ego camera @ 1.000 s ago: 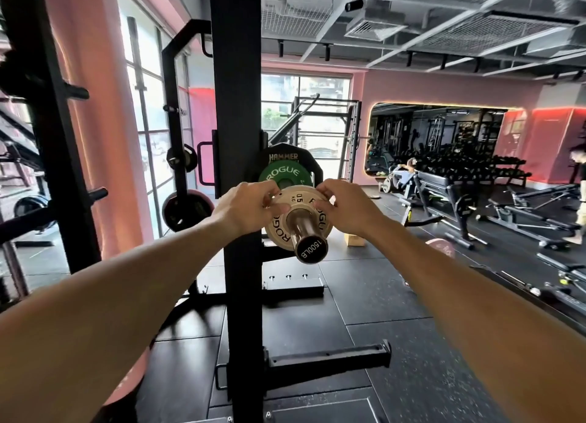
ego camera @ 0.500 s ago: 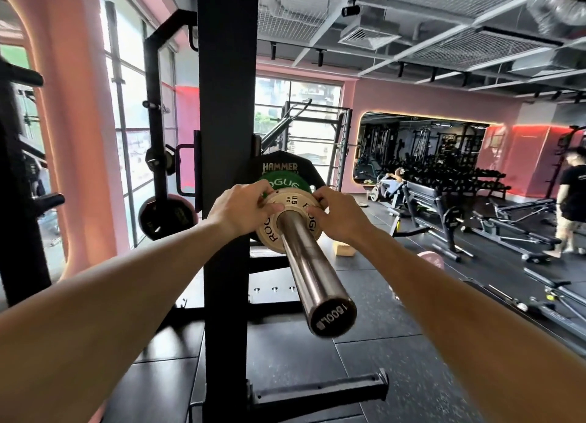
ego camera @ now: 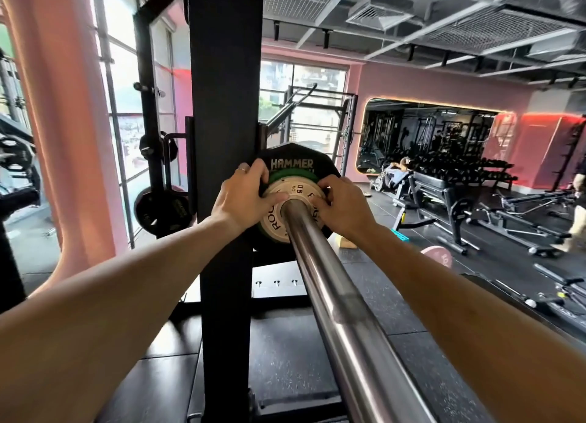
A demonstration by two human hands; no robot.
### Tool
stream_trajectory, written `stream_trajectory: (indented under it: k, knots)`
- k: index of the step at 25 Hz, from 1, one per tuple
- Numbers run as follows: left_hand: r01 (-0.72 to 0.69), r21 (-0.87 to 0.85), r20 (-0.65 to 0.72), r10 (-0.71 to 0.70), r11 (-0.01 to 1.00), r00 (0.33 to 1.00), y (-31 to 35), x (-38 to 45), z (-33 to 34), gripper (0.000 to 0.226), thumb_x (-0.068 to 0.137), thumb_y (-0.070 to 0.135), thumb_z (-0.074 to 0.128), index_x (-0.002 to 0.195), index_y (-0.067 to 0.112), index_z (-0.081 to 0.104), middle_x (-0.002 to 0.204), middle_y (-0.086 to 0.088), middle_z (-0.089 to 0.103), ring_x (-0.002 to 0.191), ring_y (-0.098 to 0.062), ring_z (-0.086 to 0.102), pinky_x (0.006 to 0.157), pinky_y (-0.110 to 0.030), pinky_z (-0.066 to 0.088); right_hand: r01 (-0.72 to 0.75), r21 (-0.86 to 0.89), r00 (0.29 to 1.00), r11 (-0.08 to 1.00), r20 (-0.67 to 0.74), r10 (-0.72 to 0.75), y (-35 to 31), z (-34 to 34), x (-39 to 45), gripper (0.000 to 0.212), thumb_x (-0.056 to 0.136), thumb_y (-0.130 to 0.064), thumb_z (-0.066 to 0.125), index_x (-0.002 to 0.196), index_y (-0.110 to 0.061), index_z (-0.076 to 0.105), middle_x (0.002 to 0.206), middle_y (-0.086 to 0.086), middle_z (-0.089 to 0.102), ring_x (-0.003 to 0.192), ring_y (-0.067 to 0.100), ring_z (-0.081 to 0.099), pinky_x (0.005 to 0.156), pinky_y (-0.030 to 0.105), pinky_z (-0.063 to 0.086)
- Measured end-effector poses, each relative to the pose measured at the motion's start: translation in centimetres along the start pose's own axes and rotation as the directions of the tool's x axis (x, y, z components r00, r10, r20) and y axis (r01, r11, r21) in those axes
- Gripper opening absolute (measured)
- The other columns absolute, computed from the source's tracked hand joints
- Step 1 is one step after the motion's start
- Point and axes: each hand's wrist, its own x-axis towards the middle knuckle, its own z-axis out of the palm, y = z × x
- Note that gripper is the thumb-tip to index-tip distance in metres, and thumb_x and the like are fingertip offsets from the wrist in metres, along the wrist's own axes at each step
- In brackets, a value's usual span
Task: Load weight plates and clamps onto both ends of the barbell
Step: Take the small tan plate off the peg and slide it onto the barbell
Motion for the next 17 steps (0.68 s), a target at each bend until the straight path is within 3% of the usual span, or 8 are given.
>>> stream_trajectory:
  k: [4,7,11,14,16,17]
  knots:
    - [-0.014,-0.004,0.018,0.014,1.000,1.000,-0.6,0.4,0.0,0.048,0.074,0.063,0.075,0.076,0.030,0.040,0.078,0.009,0.048,0.068,-0.016,0.052,0.062,-0.031,0.034,0.029,0.012,0.999,0.999,-0.015,-0.029,0.2,-0.3,0.0,0.029,0.087,-0.028,0.072,0.111,-0.014,0.067,0.087,0.002,0.055,0.074,0.020,0.053,0.068,0.025,0.034]
    - [0.024,0.012,0.041,-0.024,1.000,0.999,-0.3,0.4,0.0,0.049,0.074,0.063,0.076,0.072,0.031,0.039,0.075,0.008,0.051,0.069,-0.015,0.054,0.059,-0.031,0.034,-0.025,-0.003,1.000,1.000,-0.014,0.025,-0.7,-0.5,0.1,0.023,0.083,-0.025,0.072,0.104,-0.015,0.071,0.087,0.006,0.070,0.080,0.025,0.065,0.069,0.027,0.044]
    - [0.202,-0.003,0.079,-0.201,0.979,0.976,0.8,0.7,-0.9,0.036,0.070,0.053,0.081,0.072,0.028,0.055,0.072,0.011,0.065,0.074,-0.015,0.065,0.058,-0.027,0.042,-0.235,0.157,0.967,0.959,-0.062,0.247,-2.3,-2.4,0.0,0.031,0.075,-0.021,0.077,0.102,-0.016,0.063,0.093,0.002,0.072,0.085,0.018,0.066,0.067,0.025,0.049]
    - [0.255,-0.057,0.192,-0.240,0.965,0.952,1.3,0.1,-2.1,0.026,0.072,0.042,0.084,0.089,0.029,0.070,0.085,0.010,0.070,0.091,-0.016,0.068,0.083,-0.030,0.054,-0.314,0.235,0.946,0.920,0.163,0.281,-3.3,-4.9,-0.7,0.025,0.076,-0.018,0.077,0.099,-0.018,0.067,0.104,0.002,0.071,0.099,0.020,0.065,0.078,0.031,0.053]
    - [0.259,-0.096,0.278,-0.224,0.961,0.934,2.3,-0.9,-3.5,0.042,0.074,0.036,0.086,0.111,0.022,0.072,0.096,0.005,0.073,0.099,-0.017,0.068,0.096,-0.031,0.051,-0.307,0.276,0.926,0.911,0.306,0.219,-4.7,-6.6,-1.9,0.025,0.080,-0.017,0.079,0.103,-0.015,0.071,0.110,0.003,0.071,0.104,0.019,0.064,0.071,0.024,0.047]
    - [0.256,-0.107,0.308,-0.213,0.961,0.927,2.8,-1.4,-4.3,0.046,0.074,0.033,0.086,0.116,0.020,0.071,0.097,0.004,0.073,0.099,-0.016,0.068,0.095,-0.029,0.051,-0.281,0.282,0.926,0.917,0.331,0.182,-5.6,-7.5,-2.6,0.024,0.082,-0.016,0.079,0.105,-0.014,0.071,0.110,0.003,0.071,0.104,0.019,0.064,0.069,0.023,0.045]
